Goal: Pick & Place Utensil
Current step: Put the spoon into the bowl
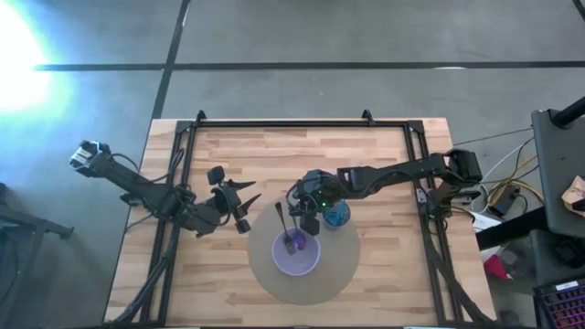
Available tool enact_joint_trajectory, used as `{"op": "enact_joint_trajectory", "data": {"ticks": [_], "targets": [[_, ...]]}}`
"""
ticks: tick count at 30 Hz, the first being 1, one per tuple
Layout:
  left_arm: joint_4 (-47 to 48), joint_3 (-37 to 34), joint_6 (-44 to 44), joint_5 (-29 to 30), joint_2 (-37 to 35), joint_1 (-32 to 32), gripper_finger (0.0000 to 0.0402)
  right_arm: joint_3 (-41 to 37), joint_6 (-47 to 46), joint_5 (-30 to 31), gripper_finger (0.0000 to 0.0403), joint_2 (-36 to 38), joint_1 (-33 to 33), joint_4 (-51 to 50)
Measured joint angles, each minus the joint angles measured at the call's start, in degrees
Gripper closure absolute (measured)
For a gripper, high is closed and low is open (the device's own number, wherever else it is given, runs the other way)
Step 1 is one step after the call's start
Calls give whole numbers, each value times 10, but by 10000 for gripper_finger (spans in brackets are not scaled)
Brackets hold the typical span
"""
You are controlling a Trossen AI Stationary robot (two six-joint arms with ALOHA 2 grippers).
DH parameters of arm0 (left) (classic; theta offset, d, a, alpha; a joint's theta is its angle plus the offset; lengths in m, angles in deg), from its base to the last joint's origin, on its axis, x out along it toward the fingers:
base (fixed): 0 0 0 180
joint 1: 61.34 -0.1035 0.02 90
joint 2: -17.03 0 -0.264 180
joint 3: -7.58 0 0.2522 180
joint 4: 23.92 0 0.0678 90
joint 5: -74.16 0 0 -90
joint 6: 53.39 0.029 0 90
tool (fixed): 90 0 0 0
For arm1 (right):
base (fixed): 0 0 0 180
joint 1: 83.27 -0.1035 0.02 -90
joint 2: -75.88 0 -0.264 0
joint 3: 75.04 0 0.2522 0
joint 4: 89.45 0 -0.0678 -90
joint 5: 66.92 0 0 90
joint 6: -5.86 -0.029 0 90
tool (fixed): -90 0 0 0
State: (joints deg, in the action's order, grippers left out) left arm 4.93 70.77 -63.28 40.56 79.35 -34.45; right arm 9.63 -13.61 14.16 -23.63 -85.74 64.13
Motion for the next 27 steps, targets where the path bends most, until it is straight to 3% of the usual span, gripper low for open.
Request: {"op": "enact_joint_trajectory", "data": {"ticks": [11, 16, 27], "targets": [[0, 0, 0, 0, 0, 0, 236, -4, 4, 3, 387, 0, 2, -3], [0, 0, 0, 0, 0, 0, 236, -7, 8, 31, 357, -2, 1, -18], [0, 0, 0, 0, 0, 0, 236, -7, 4, 31, 300, -2, 1, -17]]}}
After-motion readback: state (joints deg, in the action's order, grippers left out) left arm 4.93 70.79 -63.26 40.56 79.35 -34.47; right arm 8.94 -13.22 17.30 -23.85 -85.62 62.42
